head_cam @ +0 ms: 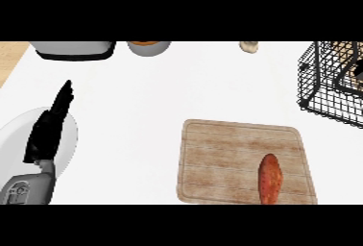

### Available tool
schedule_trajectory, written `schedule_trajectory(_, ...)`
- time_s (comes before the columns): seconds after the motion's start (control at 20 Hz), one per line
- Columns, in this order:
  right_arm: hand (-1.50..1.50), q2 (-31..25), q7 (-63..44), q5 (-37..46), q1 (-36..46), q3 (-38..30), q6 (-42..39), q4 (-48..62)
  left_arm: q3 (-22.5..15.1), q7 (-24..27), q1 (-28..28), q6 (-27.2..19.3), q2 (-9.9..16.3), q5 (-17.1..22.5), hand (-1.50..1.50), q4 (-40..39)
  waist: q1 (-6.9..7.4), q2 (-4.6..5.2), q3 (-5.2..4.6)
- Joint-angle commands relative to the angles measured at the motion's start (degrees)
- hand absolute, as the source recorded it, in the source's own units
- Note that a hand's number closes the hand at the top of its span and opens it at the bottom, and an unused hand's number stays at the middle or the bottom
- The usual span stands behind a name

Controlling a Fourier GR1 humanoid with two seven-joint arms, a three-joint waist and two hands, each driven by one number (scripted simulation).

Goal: Pick the cupcake from the cutting board and place it in the tiered basket

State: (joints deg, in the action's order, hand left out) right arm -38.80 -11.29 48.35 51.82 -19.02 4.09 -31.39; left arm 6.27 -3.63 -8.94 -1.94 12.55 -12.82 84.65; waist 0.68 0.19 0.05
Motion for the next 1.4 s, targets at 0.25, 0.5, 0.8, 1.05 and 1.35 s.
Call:
schedule_trajectory(0.25, -1.50, -0.9, 3.6, -6.8, 1.2, -6.2, 6.0, -3.3, -0.5, 2.5, 3.1, -0.9, -1.6, -0.8, 0.00, -0.6, -0.22, -0.10, -0.06)
schedule_trajectory(0.5, -1.50, -5.4, 2.9, -9.5, -1.6, -9.3, 6.9, -7.6, 0.9, -0.1, 0.5, 0.7, -0.2, 0.5, 0.00, -0.7, -0.78, -0.21, -0.05)
schedule_trajectory(0.8, -1.50, -8.7, -6.1, -16.7, -8.4, -14.9, -2.3, -16.0, 2.8, -0.5, 1.6, 2.6, 2.2, 1.8, 0.00, 0.7, -2.14, -0.72, -0.10)
schedule_trajectory(1.05, -1.50, -12.4, -5.9, -24.8, -19.9, -22.0, -11.8, -23.8, 3.1, 1.2, 4.2, 1.1, 1.0, 1.5, 0.00, 0.9, -2.80, -0.88, -0.11)
schedule_trajectory(1.35, -1.50, -13.4, 0.5, -34.0, -33.1, -33.2, -18.6, -29.0, 3.2, -0.2, 1.9, 2.2, 2.2, 1.2, 0.00, 1.0, -2.54, -0.65, -0.07)
